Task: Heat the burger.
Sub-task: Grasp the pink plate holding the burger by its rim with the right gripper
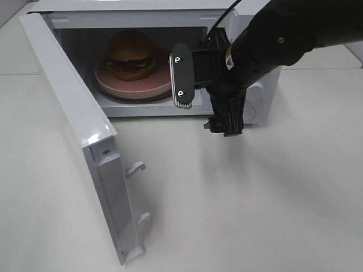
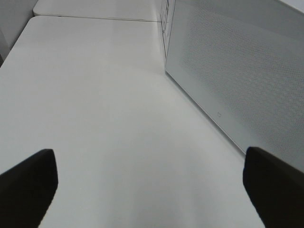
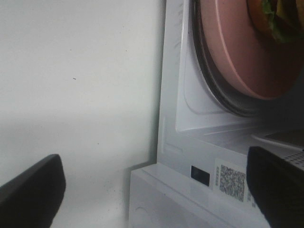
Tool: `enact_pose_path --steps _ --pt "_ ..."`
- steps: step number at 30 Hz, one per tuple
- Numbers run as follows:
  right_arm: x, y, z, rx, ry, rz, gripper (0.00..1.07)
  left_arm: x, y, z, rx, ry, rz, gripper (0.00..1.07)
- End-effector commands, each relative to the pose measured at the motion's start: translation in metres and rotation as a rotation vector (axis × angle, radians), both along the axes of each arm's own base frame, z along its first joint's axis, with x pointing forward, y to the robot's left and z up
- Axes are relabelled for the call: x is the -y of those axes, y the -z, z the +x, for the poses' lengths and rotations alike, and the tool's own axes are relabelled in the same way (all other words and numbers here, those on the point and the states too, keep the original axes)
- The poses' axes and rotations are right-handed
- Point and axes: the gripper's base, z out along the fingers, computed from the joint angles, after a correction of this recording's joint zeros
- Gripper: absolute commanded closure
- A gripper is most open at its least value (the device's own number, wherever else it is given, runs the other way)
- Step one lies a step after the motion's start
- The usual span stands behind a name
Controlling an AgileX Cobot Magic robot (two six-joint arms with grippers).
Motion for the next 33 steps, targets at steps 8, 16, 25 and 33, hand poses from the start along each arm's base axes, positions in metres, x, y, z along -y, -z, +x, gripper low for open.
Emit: enact_pose_path --steps 8,16,25,33 --pt "-0.029 0.010 0.022 0.046 -0.041 0.027 0.14 0.000 0.000 -0.001 0.019 -0.001 -0.001 0.09" --pt "-0.051 0.022 0.042 0.061 -0.058 0.039 0.14 0.000 0.000 -0.001 0.019 -0.001 -0.001 0.09" --pt "-0.071 0.046 0.067 0.074 -0.066 0.055 0.16 0.000 0.000 -0.001 0.019 -0.001 -0.001 0.09" --pt "-0.080 0.053 0.083 0.087 -0.057 0.071 0.18 0.000 0.000 -0.001 0.019 -0.001 -0.001 0.09"
